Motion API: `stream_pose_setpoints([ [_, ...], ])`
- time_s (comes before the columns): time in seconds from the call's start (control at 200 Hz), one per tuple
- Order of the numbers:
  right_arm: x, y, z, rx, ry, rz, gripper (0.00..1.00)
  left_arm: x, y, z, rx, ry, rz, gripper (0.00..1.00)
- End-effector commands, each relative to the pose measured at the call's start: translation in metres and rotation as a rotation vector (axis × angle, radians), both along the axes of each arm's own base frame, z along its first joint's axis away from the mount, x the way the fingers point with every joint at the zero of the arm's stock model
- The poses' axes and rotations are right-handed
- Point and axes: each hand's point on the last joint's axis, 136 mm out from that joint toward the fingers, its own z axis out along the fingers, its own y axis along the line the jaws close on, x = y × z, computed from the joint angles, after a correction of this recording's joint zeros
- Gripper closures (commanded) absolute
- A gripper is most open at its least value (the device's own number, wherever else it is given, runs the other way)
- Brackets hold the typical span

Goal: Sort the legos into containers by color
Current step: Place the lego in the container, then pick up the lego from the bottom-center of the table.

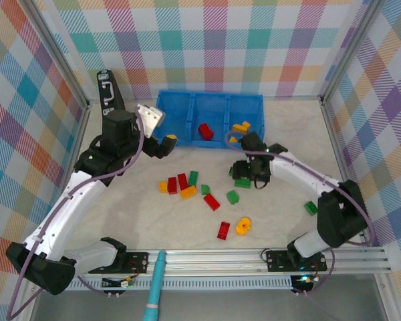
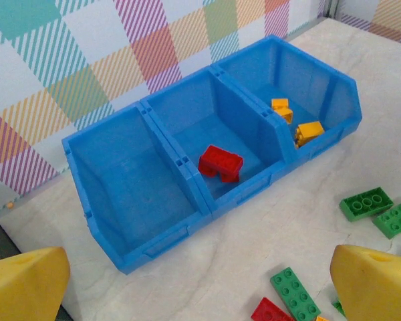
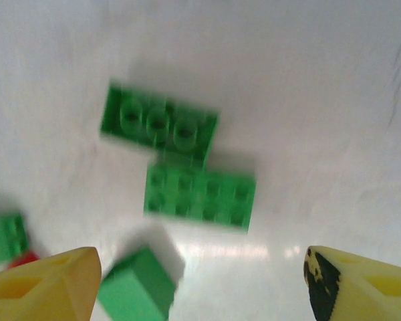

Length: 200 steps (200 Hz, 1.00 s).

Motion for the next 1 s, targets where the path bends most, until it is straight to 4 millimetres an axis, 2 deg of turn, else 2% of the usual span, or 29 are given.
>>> stream_pose_setpoints([
  [0.0,-0.052,0.011,-0.008,0.07,0.119,-0.049,0.17,-0.005,0.002,0.014,-0.037,-0.03,-0.004,0.0],
  [0.15,-0.115,0.012,-0.031,0.053,0.263,-0.151,0.14,-0.009,0.004,0.021,-0.046,-0.048,-0.005,0.0],
  [0.255,-0.141,0.001,-0.035,0.0,0.302,-0.254,0.14,-0.012,0.004,0.023,-0.054,-0.058,-0.008,0.0],
  [0.345,-0.154,-0.01,-0.038,-0.037,0.328,-0.342,0.16,-0.014,0.004,0.027,-0.063,-0.068,-0.01,0.0],
  [0.47,-0.161,-0.013,-0.041,-0.019,0.345,-0.397,0.16,-0.015,0.003,0.027,-0.072,-0.071,-0.017,0.0],
  [0.625,-0.166,-0.002,-0.052,0.05,0.373,-0.445,0.16,-0.016,0.004,0.027,-0.074,-0.076,-0.015,0.0],
  [0.82,-0.161,0.007,-0.06,0.09,0.365,-0.463,0.15,-0.017,0.006,0.029,-0.072,-0.087,-0.006,0.0],
  [0.995,-0.16,0.014,-0.068,0.101,0.383,-0.466,0.19,-0.017,0.008,0.028,-0.066,-0.089,-0.001,0.0],
])
